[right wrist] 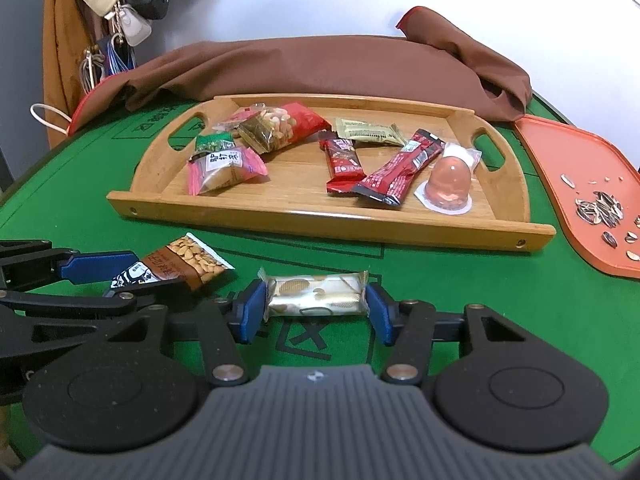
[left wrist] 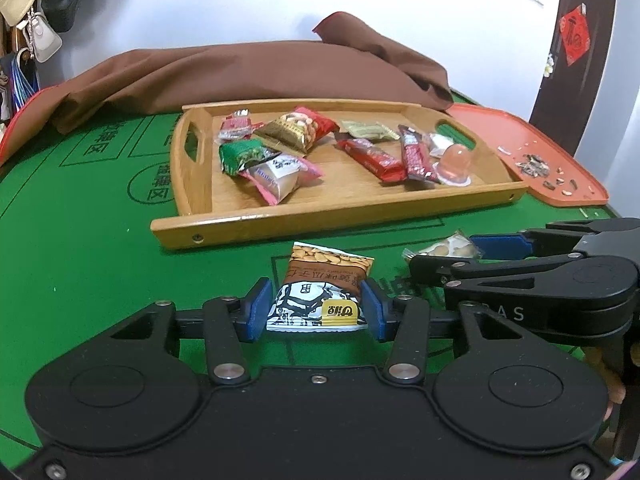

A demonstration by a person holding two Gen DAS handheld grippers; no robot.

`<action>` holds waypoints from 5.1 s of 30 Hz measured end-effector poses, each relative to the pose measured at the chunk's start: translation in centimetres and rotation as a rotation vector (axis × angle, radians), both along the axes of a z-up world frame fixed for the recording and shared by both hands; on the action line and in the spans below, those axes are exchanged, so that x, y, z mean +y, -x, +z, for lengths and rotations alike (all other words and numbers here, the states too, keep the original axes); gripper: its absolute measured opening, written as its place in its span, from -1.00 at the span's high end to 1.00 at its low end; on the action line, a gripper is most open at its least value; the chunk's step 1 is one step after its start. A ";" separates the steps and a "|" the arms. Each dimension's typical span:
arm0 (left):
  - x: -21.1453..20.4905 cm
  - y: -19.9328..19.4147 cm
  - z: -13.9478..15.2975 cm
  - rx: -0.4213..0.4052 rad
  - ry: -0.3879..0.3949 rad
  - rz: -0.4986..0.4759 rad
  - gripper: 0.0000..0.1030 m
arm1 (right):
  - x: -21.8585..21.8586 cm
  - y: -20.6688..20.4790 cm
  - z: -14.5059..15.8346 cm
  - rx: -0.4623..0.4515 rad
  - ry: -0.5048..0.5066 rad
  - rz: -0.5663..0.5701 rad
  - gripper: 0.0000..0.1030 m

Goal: Organize snacks

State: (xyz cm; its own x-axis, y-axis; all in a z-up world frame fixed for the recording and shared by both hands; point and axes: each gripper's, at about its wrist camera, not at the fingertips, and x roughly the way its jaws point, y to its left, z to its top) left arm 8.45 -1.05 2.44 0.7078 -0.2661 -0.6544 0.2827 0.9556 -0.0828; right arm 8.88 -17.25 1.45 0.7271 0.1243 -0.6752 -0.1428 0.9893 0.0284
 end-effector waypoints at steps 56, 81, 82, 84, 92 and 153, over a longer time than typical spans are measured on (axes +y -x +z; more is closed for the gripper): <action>-0.8 -25.7 2.4 0.079 0.063 0.144 0.11 | -8.4 -24.2 2.7 0.198 -0.068 -0.202 -0.12; -1.4 -25.6 1.7 0.074 0.032 0.177 0.11 | -7.0 -24.3 1.4 0.198 -0.061 -0.179 -0.26; -1.4 -25.5 1.8 0.071 0.030 0.176 0.09 | -7.0 -24.2 1.4 0.197 -0.064 -0.179 -0.26; -1.4 -25.2 2.1 0.061 0.024 0.173 0.01 | -7.0 -24.0 1.5 0.192 -0.065 -0.176 -0.43; -1.7 -23.0 3.9 0.009 -0.017 0.163 -0.50 | -6.8 -22.4 2.7 0.165 -0.083 -0.171 -0.63; 1.1 -0.6 1.3 -0.058 -0.022 0.153 -0.98 | -4.7 1.0 2.4 -0.052 0.009 -0.036 -1.00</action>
State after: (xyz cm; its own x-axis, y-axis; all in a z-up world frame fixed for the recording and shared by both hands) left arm 9.03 0.03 3.73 0.7756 -0.1380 -0.6159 0.1370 0.9894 -0.0492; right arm 7.88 -21.90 3.87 0.7651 0.0919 -0.6373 -0.1084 0.9940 0.0132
